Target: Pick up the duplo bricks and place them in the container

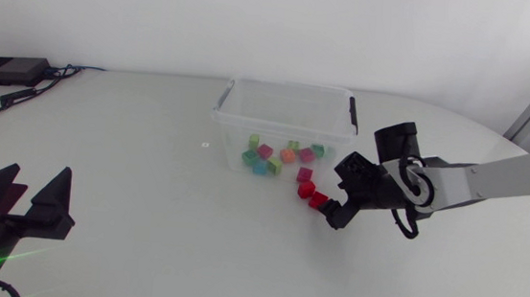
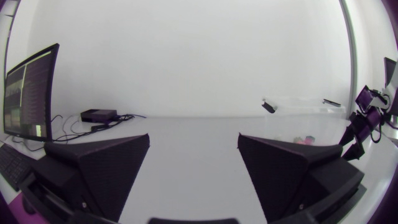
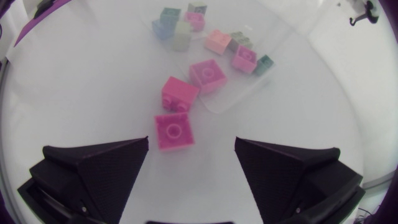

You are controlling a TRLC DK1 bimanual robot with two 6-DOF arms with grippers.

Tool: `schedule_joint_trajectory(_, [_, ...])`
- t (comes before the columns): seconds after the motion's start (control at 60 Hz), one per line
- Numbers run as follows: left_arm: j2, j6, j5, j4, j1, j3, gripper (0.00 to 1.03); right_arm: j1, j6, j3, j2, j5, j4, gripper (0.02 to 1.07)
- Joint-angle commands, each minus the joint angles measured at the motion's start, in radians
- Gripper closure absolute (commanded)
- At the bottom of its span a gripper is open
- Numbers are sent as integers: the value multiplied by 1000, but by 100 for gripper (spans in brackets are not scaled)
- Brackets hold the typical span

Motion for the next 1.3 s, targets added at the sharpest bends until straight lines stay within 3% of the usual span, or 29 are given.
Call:
schedule_joint_trajectory(0.0, [-9,-13,3,-10,6,-11,4,-15,-18,43,58,-18,11,7])
schedule_joint_trajectory(0.133, [-9,-12,3,-10,6,-9,4,-17,-19,70,103,-45,11,8])
schedule_joint_trajectory(0.233, [-7,-12,3,-10,6,-11,4,2,-16,71,123,-45,9,21])
schedule_joint_trajectory(0.4, [-9,-12,3,-10,6,-11,4,8,-13,40,92,-45,22,80])
schedule_joint_trajectory(0.633, [-7,-12,3,-10,6,-11,4,14,-8,-49,-161,-44,-57,80])
schedule_joint_trajectory(0.867, [-9,-12,3,-10,6,-9,4,51,48,59,-462,-41,-284,80])
schedule_joint_trajectory(1.083, [-7,-12,3,-10,6,-11,4,77,125,235,-436,-18,-313,80])
schedule_joint_trajectory(1.283, [-9,-12,3,-10,6,-9,4,97,192,344,-273,56,-199,80])
